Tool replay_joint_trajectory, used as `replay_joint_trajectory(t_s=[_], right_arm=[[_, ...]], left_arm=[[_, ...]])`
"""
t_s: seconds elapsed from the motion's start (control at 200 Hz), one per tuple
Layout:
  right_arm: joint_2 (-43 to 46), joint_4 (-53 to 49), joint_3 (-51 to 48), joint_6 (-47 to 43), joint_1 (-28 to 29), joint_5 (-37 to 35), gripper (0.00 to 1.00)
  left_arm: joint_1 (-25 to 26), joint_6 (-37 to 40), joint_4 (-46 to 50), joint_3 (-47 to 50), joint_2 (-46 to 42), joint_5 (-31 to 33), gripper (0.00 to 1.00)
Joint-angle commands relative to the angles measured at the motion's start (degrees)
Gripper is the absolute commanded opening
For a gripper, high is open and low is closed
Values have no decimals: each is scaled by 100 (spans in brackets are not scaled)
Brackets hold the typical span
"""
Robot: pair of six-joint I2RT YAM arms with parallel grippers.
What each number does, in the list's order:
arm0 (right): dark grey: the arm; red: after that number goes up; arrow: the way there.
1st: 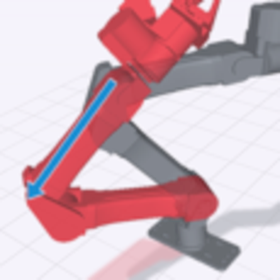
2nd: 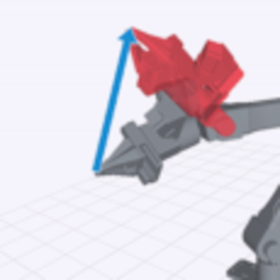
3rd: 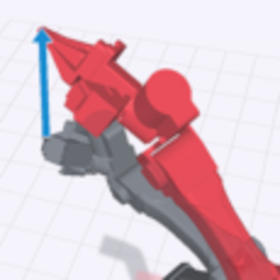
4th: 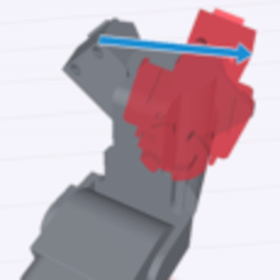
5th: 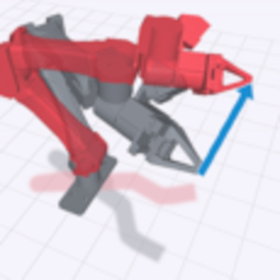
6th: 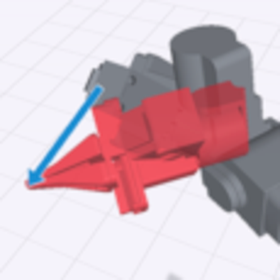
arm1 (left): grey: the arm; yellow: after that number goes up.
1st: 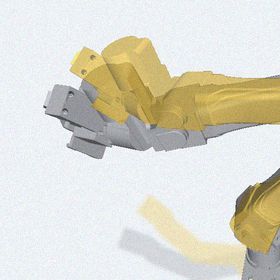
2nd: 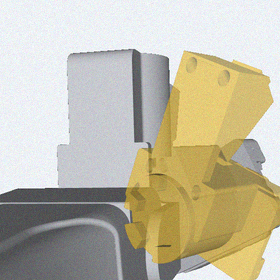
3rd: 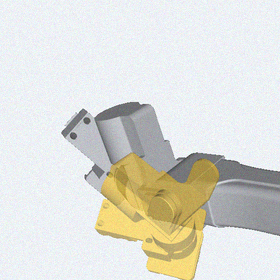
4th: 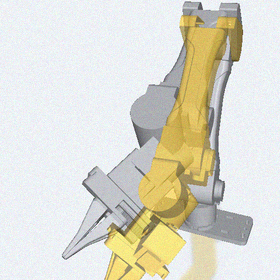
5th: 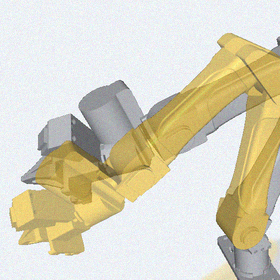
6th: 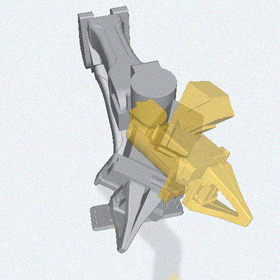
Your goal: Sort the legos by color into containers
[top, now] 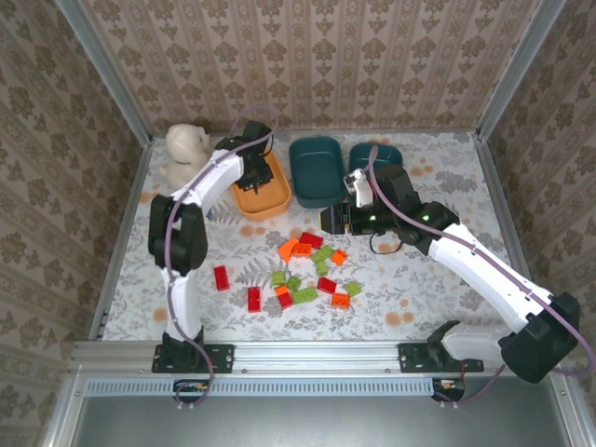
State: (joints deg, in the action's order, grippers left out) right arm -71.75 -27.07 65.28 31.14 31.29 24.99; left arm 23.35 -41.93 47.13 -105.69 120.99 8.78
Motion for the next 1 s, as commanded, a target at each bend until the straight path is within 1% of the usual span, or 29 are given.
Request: replay_joint_trajectory(t_s=[0.0, 0.115, 0.27, 0.415, 0.5, 0.575, 0.7, 0.86, 0.995], right_arm=[[-161, 84, 290, 180, -17, -161, 66], [-343, 45, 415, 235, -10, -170, 67], [-469, -105, 433, 219, -9, -333, 66], [-499, -338, 392, 178, -9, -564, 66], [-507, -548, 355, 148, 0, -672, 66], [-486, -636, 309, 124, 0, -770, 66], [-437, -776, 223, 61, 8, -876, 66], [-367, -994, 262, -99, 9, -1054, 66], [-294, -1175, 319, -229, 18, -1200, 65]], left_arm=[[-174, 370, 394, -723, 551, -154, 22], [-334, 265, 510, -1107, 990, -292, 24], [-376, 257, 531, -1367, 1408, -618, 27], [-378, 190, 585, -1337, 1558, -757, 32], [-376, 159, 612, -1323, 1551, -792, 37], [-387, 151, 656, -1338, 1533, -805, 45], [-393, 171, 705, -1358, 1426, -807, 53], [-393, 196, 722, -1437, 1171, -818, 60], [-359, 163, 644, -1479, 726, -825, 65]])
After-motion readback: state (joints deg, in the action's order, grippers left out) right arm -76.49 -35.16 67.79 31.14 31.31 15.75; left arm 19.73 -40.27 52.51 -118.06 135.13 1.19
